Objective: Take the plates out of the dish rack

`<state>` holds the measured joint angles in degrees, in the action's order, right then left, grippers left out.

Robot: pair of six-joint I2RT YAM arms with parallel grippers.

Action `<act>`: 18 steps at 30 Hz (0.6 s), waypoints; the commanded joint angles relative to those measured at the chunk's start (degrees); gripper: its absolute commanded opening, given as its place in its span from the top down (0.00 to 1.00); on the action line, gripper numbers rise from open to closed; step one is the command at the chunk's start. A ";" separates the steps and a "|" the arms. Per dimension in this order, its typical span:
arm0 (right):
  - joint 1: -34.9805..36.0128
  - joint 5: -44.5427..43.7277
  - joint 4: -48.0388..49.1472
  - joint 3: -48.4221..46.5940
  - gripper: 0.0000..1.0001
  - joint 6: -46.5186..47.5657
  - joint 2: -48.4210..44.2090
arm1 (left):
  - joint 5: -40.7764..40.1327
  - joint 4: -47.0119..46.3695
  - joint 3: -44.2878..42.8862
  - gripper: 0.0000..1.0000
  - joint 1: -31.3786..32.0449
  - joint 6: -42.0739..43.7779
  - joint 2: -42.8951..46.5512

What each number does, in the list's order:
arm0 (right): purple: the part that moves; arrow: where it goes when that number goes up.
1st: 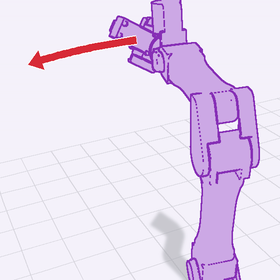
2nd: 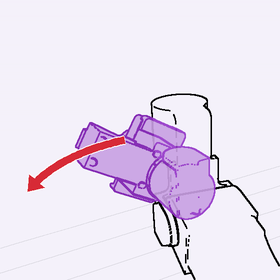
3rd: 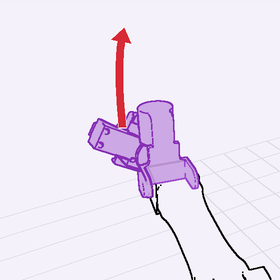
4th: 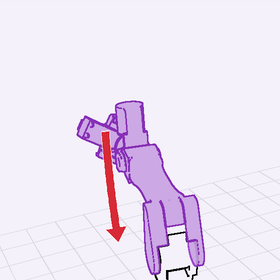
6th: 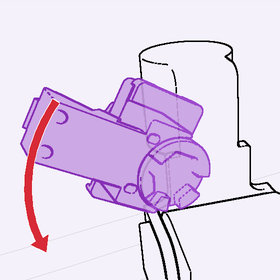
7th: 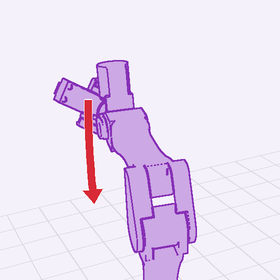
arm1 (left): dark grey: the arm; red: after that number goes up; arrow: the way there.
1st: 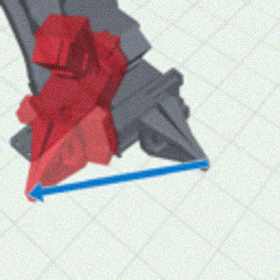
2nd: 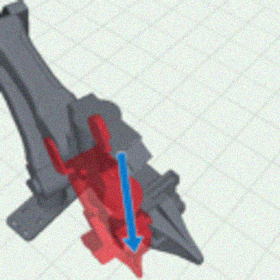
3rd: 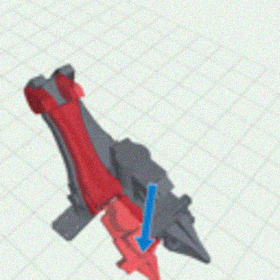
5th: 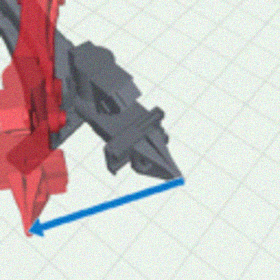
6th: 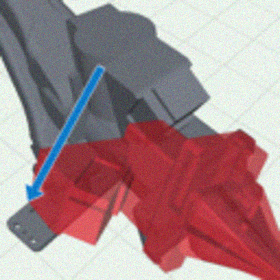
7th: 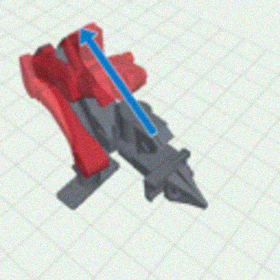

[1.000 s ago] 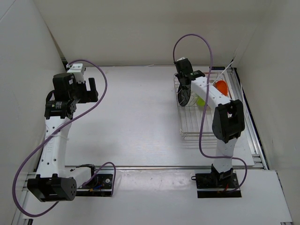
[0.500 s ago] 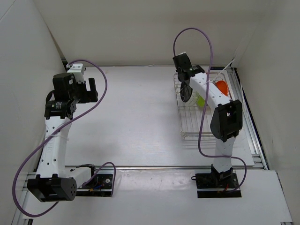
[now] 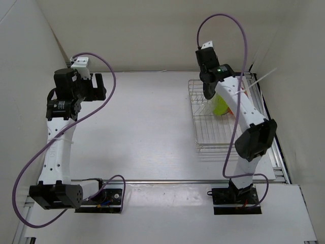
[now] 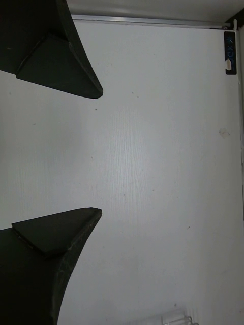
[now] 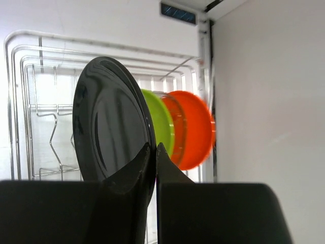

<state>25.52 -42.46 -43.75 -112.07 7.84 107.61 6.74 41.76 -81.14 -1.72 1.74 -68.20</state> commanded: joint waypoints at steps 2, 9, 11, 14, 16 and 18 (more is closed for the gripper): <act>0.15 -2.55 1.38 -1.48 1.00 0.16 -9.78 | 6.16 -3.17 -5.07 0.00 2.32 -1.55 -3.94; -0.38 15.61 -0.99 1.32 1.00 -4.05 -17.60 | 18.72 -3.53 -11.92 0.00 10.92 -2.62 -15.28; -0.38 22.39 -0.99 4.30 1.00 -4.84 -20.16 | 25.03 -0.73 -14.99 0.00 14.35 1.05 -19.32; -0.38 31.01 -2.40 4.93 1.00 -5.55 -21.21 | 30.42 -0.71 -15.54 0.00 20.86 2.57 -22.32; -0.90 34.88 -2.40 6.77 1.00 -5.55 -22.61 | 34.63 -2.65 -16.32 0.00 23.94 2.05 -24.68; -1.44 40.59 -2.40 8.18 1.00 -5.55 -23.93 | 35.88 -3.17 -19.57 0.00 25.70 1.52 -26.71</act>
<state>24.86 -13.41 -46.59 -105.36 3.49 86.19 34.09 39.48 -95.66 22.24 2.61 -95.22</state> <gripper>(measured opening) 0.054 0.994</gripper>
